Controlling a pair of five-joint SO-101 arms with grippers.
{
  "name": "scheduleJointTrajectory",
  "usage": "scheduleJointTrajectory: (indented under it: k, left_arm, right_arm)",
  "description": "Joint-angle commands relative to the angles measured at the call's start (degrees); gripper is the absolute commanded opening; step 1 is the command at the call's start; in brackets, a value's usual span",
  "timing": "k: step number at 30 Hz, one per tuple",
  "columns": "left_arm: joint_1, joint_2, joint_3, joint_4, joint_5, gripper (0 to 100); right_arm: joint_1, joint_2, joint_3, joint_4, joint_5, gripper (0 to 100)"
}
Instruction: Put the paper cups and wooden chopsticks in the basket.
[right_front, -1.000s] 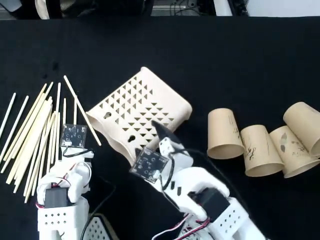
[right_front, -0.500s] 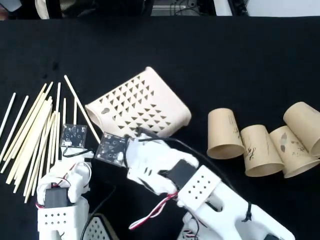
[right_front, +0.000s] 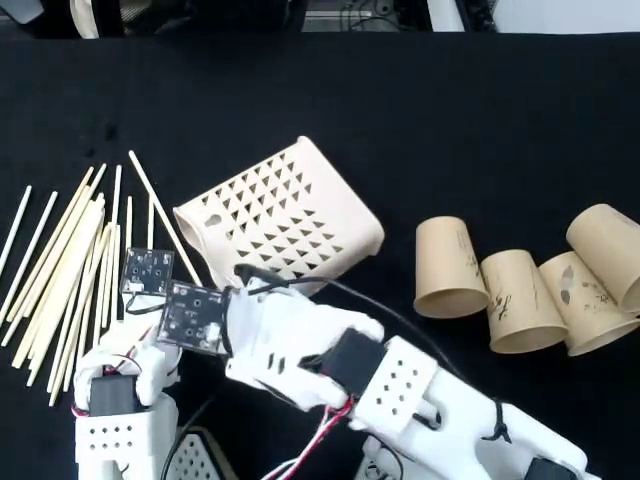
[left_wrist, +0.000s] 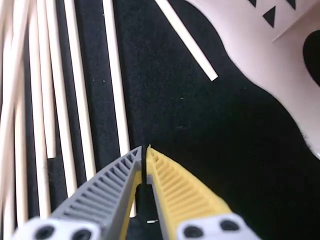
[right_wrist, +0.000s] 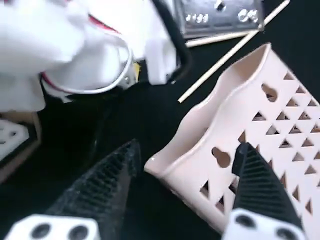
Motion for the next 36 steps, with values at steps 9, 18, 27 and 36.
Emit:
scheduleJointTrajectory:
  k: [9, 18, 27, 36]
  left_arm:
    - [0.48, -0.53, 0.75, 0.35, 0.44, 3]
    - [0.48, -0.53, 0.75, 0.35, 0.44, 3]
    - [0.48, -0.53, 0.75, 0.35, 0.44, 3]
    - [0.48, -0.53, 0.75, 0.35, 0.44, 3]
  right_arm:
    - [7.12, 0.13, 14.2, -13.36, 3.16, 31.2]
    - [16.35, -0.04, 14.55, -13.45, 10.46, 30.7]
    - [27.78, -0.57, 14.46, -16.18, 17.76, 20.1]
    - [32.26, -5.23, 24.57, -29.8, 17.41, 12.3]
